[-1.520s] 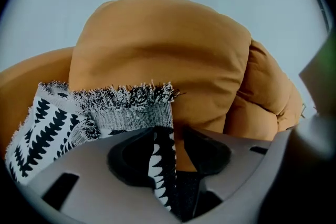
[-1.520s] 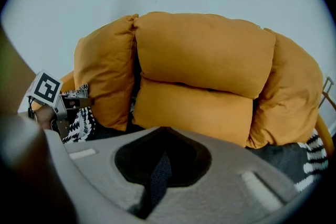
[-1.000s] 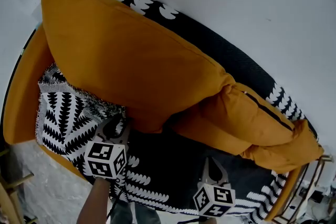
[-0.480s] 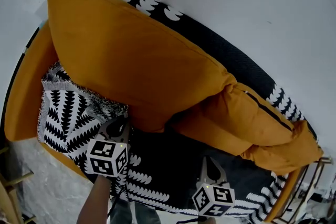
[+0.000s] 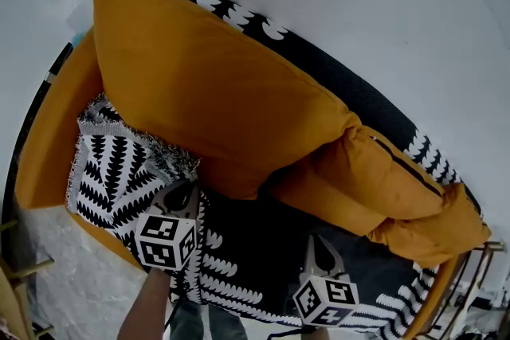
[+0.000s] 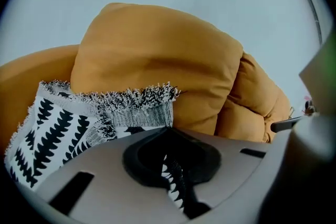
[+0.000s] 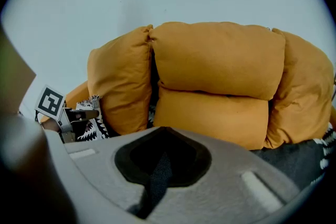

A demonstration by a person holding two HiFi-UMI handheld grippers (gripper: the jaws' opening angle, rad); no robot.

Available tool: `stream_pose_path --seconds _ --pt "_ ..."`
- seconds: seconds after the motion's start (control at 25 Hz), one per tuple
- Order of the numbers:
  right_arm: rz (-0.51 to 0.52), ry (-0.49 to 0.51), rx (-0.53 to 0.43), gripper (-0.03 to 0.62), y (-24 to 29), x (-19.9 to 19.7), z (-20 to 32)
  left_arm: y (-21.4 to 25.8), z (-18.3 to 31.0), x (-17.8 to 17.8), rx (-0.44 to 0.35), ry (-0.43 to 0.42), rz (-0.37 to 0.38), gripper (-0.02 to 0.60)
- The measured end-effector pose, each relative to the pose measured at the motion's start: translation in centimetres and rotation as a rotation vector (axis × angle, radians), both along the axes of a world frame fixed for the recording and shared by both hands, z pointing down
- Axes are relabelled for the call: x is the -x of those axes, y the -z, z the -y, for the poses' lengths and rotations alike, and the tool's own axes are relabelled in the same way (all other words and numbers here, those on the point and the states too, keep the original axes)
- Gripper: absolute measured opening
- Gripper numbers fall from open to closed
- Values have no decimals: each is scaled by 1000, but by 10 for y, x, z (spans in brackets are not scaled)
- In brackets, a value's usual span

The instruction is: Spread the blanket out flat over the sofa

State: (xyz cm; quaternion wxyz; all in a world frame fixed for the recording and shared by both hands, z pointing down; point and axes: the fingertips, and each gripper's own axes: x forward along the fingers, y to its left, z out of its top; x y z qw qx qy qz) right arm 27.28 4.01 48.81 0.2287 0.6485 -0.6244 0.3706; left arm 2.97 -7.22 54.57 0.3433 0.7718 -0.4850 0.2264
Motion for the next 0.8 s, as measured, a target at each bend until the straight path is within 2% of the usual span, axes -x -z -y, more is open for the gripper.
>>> stream_pose_path --seconds 0.12,0.32,0.8 --pt "29 5 29 5 11 14 -8 16 -14 14 40 3 32 17" --pt "18 21 -49 5 9 24 8 23 -6 27 -32 27 32 15" --pt "38 52 -72 5 41 68 -1 78 -31 70 -70 72 54 15"
